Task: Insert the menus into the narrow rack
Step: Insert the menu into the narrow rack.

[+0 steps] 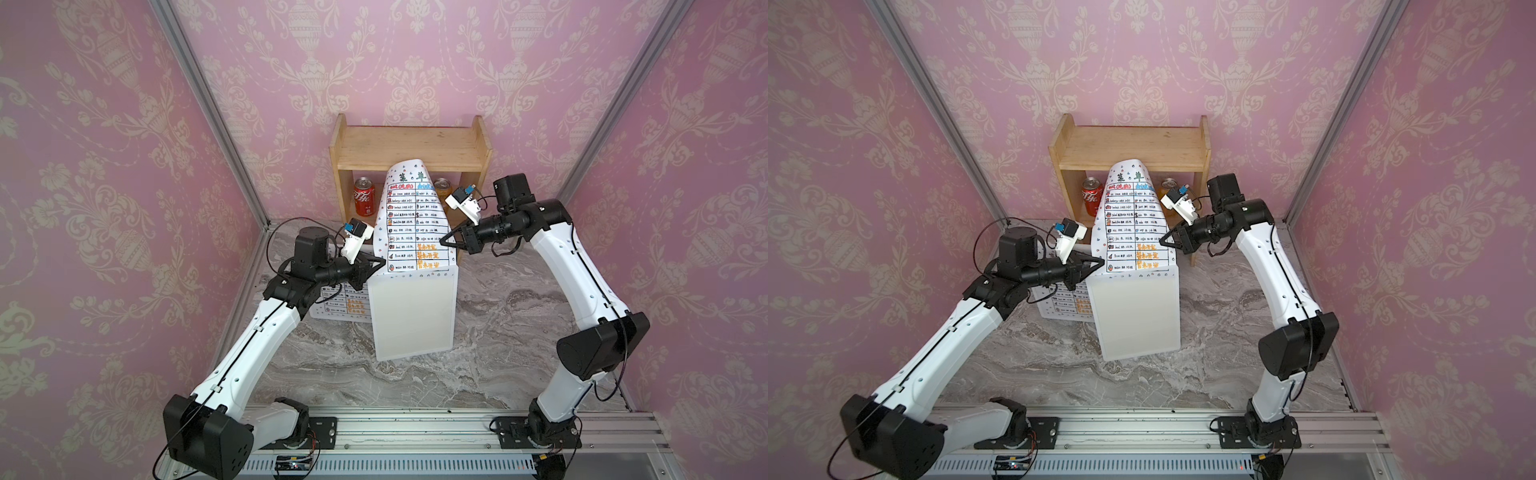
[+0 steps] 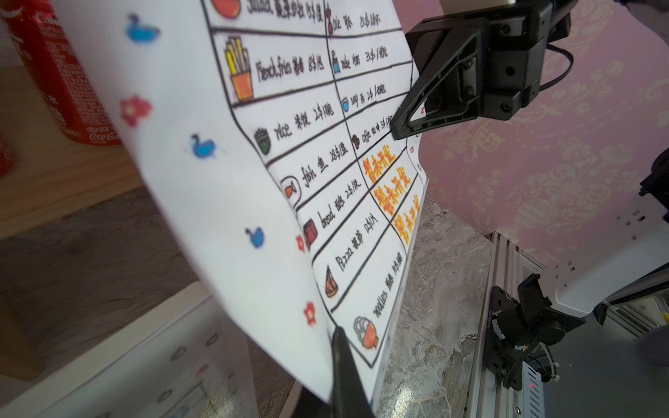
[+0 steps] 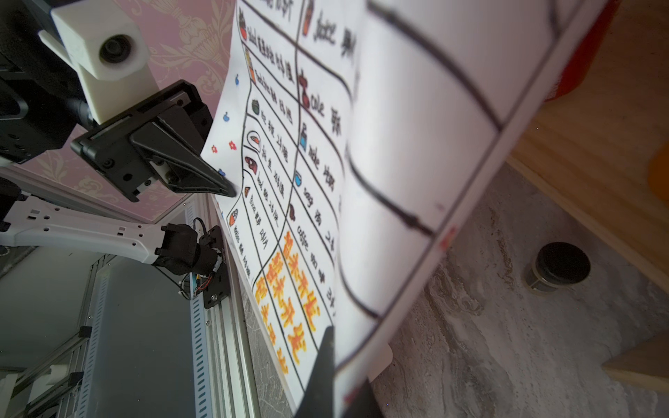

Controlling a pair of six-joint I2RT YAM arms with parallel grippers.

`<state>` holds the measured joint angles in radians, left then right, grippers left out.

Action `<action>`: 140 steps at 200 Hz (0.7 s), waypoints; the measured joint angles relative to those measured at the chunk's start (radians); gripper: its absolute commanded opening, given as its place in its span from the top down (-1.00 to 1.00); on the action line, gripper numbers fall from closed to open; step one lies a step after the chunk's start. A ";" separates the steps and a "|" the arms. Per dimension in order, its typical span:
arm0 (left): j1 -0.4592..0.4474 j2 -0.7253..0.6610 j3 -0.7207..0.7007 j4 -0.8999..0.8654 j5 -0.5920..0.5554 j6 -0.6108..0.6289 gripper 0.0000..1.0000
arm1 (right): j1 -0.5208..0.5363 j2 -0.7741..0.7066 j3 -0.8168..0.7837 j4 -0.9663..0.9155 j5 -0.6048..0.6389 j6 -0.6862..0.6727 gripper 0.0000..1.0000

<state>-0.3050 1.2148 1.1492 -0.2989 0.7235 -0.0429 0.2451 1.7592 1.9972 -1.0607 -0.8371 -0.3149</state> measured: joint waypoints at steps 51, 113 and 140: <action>0.000 -0.029 -0.009 -0.006 -0.006 -0.003 0.00 | 0.000 0.000 -0.019 0.013 0.002 0.000 0.85; 0.000 0.094 0.175 -0.034 -0.027 0.048 -0.06 | 0.006 -0.010 -0.051 0.026 0.019 0.000 0.85; 0.000 0.161 0.257 -0.039 -0.028 0.066 -0.05 | 0.006 -0.010 -0.051 0.027 0.022 0.000 0.85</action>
<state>-0.3050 1.3762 1.4063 -0.3374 0.6956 0.0227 0.2516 1.7493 1.9461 -1.0336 -0.8154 -0.3149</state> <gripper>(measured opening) 0.531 0.074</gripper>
